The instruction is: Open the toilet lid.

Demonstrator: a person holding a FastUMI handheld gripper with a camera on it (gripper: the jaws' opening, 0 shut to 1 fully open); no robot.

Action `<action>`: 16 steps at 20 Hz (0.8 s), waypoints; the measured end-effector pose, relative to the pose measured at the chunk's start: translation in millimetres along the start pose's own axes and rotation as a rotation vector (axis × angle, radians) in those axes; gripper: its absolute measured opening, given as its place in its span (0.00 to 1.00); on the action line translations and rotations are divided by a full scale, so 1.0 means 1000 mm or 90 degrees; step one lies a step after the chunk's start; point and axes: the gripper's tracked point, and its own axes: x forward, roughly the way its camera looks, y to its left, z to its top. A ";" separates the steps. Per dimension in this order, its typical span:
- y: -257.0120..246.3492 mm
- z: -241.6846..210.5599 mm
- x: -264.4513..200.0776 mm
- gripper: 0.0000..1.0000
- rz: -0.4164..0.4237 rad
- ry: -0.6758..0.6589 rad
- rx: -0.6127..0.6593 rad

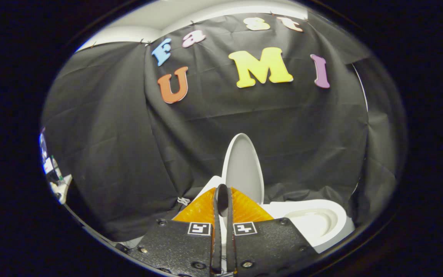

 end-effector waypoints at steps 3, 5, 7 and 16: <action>0.007 -0.003 0.003 0.09 -0.001 -0.003 -0.056; 0.009 -0.005 0.006 0.10 0.023 -0.003 -0.074; 0.017 -0.011 0.010 0.26 0.064 0.008 -0.090; -0.020 -0.006 -0.021 0.91 0.054 -0.075 -0.040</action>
